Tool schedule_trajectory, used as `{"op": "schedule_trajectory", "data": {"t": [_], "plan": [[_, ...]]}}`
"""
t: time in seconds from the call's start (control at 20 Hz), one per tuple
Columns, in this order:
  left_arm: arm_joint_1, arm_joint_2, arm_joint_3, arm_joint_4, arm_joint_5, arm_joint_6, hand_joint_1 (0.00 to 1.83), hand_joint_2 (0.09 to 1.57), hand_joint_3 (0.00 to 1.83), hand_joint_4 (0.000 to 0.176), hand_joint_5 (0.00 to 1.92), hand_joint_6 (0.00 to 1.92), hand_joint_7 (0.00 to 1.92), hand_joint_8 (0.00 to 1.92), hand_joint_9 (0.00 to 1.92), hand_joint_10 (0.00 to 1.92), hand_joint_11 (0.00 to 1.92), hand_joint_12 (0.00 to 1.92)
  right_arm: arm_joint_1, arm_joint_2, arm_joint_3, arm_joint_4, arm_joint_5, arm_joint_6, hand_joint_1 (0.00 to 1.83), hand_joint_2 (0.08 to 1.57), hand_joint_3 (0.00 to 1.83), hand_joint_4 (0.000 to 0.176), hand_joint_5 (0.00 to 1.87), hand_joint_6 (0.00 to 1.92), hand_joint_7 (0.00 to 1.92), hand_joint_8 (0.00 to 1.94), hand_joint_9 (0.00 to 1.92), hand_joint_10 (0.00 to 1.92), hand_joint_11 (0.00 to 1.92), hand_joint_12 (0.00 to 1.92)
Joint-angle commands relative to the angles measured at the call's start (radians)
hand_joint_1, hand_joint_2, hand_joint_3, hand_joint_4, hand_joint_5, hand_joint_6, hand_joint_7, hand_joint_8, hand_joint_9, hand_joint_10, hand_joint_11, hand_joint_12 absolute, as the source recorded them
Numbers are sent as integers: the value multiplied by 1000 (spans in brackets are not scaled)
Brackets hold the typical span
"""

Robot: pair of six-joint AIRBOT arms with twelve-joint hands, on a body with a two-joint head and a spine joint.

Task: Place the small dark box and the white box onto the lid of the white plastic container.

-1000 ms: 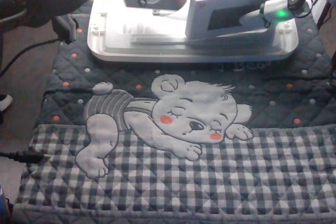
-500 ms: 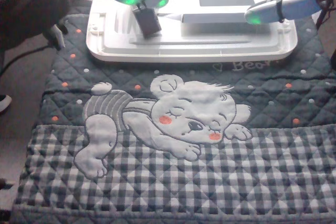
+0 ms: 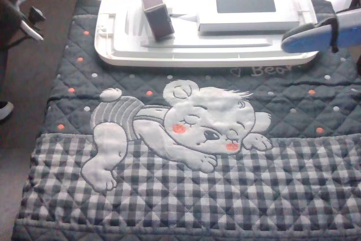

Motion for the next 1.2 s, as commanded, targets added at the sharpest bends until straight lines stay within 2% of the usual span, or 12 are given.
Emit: {"op": "schedule_trajectory", "data": {"t": [0.0, 0.15, 0.25, 0.35, 0.45, 0.5, 0.6, 0.7, 0.8, 0.95, 1.05, 1.15], "plan": [[1, 21, -18, 20, -185, -5, 1040, 846, 0, 75, 181, 2, 198, 4, 240, 0, 27, 603, 4, 21, -5, 53, 164, 2, 761, 718, 0, 166, 197, 5, 205, 6, 154, 15, 0, 405], [17, 39, -45, 40, -240, -5, 1039, 828, 0, 75, 182, 0, 229, 0, 281, 1, 145, 583, 0, 24, -19, 54, 180, 1, 775, 747, 10, 176, 177, 3, 160, 1, 137, 4, 0, 367], [43, 44, -60, 46, -278, -5, 1013, 816, 0, 25, 161, 3, 217, 2, 285, 4, 166, 592, -17, 26, -36, 54, 222, 1, 815, 782, 9, 176, 179, 3, 140, 1, 165, 9, 0, 483], [79, 58, -78, 46, -325, -5, 1051, 798, 0, 13, 192, 13, 241, 10, 303, 10, 145, 590, -49, 32, -50, 71, 277, 1, 866, 796, 5, 150, 199, 8, 194, 12, 207, 16, 0, 446], [117, 70, -97, 44, -373, -5, 1077, 819, 0, 42, 199, 2, 227, 0, 256, 0, 21, 656, -89, 41, -66, 102, 331, 1, 838, 801, 2, 101, 197, 4, 215, 8, 244, 19, 0, 414], [134, 76, -108, 43, -399, -5, 1076, 831, 1, 44, 198, 1, 216, 0, 240, 0, 3, 639, -112, 46, -75, 120, 361, 1, 802, 804, 3, 98, 204, 6, 233, 13, 243, 16, 0, 424], [149, 82, -120, 45, -422, -5, 1067, 869, 9, 51, 206, 2, 219, 1, 216, 0, 0, 616, -128, 48, -84, 134, 389, 1, 780, 839, 7, 53, 197, 1, 213, 2, 149, 7, 0, 166], [173, 92, -133, 45, -444, -5, 1065, 876, 1, 60, 242, 2, 287, 1, 273, 5, 57, 578, -137, 48, -92, 135, 405, 1, 816, 816, 2, 42, 232, 3, 267, 3, 212, 4, 0, 308], [202, 102, -147, 41, -482, -5, 1083, 930, 19, 16, 208, 0, 285, 0, 272, 0, 9, 540, -159, 49, -101, 146, 442, 1, 794, 813, 1, 12, 241, 3, 282, 4, 232, 4, 0, 380], [252, 107, -163, 18, -548, -4, 1037, 957, 13, 0, 187, 0, 260, 0, 255, 0, 0, 509, -204, 52, -107, 175, 472, 1, 737, 859, 8, 29, 233, 0, 298, 1, 215, 0, 0, 436], [291, 116, -174, -7, -595, -4, 1015, 998, 13, 0, 142, 0, 230, 0, 242, 0, 8, 473, -223, 51, -115, 185, 511, 1, 872, 898, 8, 0, 254, 4, 314, 4, 229, 5, 0, 449], [316, 122, -183, -17, -612, -4, 968, 1009, 5, 1, 173, 4, 242, 2, 278, 3, 109, 404, -231, 49, -121, 194, 527, 1, 888, 978, 22, 0, 252, 2, 303, 1, 241, 6, 0, 490]]}}
